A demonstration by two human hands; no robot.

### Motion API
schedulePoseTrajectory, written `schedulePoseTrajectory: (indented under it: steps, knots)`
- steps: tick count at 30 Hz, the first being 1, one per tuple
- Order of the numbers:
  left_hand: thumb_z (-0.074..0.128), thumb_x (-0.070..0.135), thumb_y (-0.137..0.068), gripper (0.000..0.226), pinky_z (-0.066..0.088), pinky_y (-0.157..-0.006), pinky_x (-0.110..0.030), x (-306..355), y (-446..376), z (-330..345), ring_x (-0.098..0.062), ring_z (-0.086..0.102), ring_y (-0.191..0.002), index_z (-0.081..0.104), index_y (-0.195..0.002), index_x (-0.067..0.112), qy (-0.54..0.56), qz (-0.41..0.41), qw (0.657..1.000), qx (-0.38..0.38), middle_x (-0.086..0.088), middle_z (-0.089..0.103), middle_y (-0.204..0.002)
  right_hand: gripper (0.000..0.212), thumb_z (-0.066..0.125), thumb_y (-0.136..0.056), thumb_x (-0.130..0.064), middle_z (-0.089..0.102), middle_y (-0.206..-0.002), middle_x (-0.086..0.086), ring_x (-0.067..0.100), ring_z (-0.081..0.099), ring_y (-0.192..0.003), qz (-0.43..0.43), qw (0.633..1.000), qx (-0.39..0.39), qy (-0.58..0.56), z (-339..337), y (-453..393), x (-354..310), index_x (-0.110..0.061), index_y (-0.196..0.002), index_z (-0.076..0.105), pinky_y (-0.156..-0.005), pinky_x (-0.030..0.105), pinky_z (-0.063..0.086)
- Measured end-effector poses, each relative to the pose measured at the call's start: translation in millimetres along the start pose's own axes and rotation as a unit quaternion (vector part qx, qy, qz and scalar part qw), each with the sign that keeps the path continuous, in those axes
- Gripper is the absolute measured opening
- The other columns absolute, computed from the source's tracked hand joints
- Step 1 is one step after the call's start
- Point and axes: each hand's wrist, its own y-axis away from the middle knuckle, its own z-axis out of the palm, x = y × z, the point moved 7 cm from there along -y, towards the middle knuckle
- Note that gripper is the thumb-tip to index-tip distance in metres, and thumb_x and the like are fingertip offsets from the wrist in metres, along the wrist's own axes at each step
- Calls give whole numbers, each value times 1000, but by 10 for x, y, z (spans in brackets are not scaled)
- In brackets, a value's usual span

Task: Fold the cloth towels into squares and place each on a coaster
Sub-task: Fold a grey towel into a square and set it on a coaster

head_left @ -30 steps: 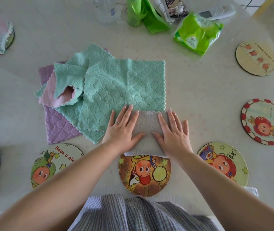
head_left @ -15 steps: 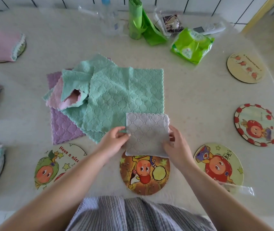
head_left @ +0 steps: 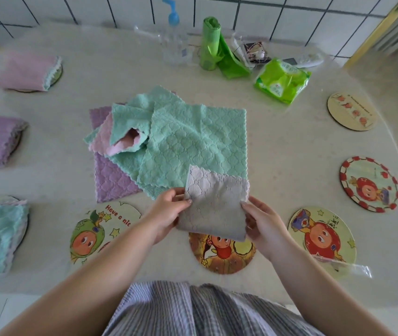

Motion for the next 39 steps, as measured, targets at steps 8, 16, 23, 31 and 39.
schedulePoseTrajectory:
  steps: [8,16,23,31,39]
  knots:
    - [51,-4,-90,26,52,-81,-38,-47,274,-709,-24,63,-94,55,-114,4,71,30,997,31,-12,65,-105,21,68,-83,-14,70,-98,6,19,69,-84,-44,996,-17,79,617,77,256,-18,-102,63,-69,34,55]
    - [59,9,-88,16,37,-60,-30,-96,556,-1812,-18,50,-77,48,-79,16,-16,70,987,142,-4,54,-83,12,65,-84,-18,65,-90,12,31,64,-87,-109,964,-34,239,1505,208,679,-18,-77,55,-81,50,54]
    - [55,5,-90,27,48,-72,-26,-228,695,-2239,-10,60,-86,65,-81,28,-160,86,980,84,5,65,-95,24,54,-91,-12,68,-85,-7,15,65,-83,-161,899,-88,398,1911,369,1025,-28,-79,67,-79,43,55]
    - [55,7,-90,32,51,-87,-27,-353,698,-2296,-3,60,-101,62,-94,38,-231,115,966,13,10,64,-107,22,54,-91,-12,67,-91,-12,8,62,-86,-179,876,-75,442,1898,425,1170,-30,-86,67,-81,38,52]
    - [55,8,-89,30,46,-83,-21,-273,700,-2256,-8,58,-98,56,-97,37,-336,176,925,15,11,56,-107,20,56,-90,-14,61,-101,-10,13,61,-91,-211,856,-51,469,1883,472,1174,-31,-89,66,-86,38,51]
